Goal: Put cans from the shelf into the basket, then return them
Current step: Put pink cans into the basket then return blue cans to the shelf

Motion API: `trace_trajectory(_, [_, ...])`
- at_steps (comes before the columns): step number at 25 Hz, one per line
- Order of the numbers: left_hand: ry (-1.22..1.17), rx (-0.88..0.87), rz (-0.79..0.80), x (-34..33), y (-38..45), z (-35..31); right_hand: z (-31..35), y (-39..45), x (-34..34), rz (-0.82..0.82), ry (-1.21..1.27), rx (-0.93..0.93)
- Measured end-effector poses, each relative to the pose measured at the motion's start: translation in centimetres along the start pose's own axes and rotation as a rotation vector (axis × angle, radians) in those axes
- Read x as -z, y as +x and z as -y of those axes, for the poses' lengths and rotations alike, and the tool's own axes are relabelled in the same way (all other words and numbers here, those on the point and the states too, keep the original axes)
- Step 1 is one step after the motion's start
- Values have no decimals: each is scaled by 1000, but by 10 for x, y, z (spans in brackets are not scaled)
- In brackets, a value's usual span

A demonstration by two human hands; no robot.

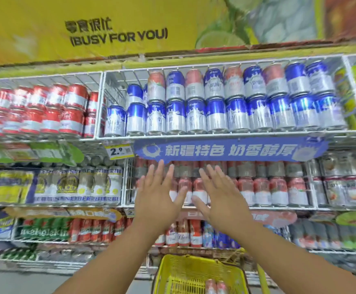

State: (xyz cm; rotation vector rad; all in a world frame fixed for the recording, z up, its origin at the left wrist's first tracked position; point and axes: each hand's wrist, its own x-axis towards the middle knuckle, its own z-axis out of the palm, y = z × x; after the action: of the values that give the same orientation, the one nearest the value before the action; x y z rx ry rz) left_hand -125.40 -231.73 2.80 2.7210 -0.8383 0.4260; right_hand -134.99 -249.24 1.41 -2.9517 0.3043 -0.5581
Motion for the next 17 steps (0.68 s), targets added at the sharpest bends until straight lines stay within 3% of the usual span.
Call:
trace_trajectory(9, [-44,104,-91,75,71,-32,-14,72,82,-43,24,74])
trace_trajectory(17, [-59,147,-119,100,151,-8,-10,158,110,-98,29,44])
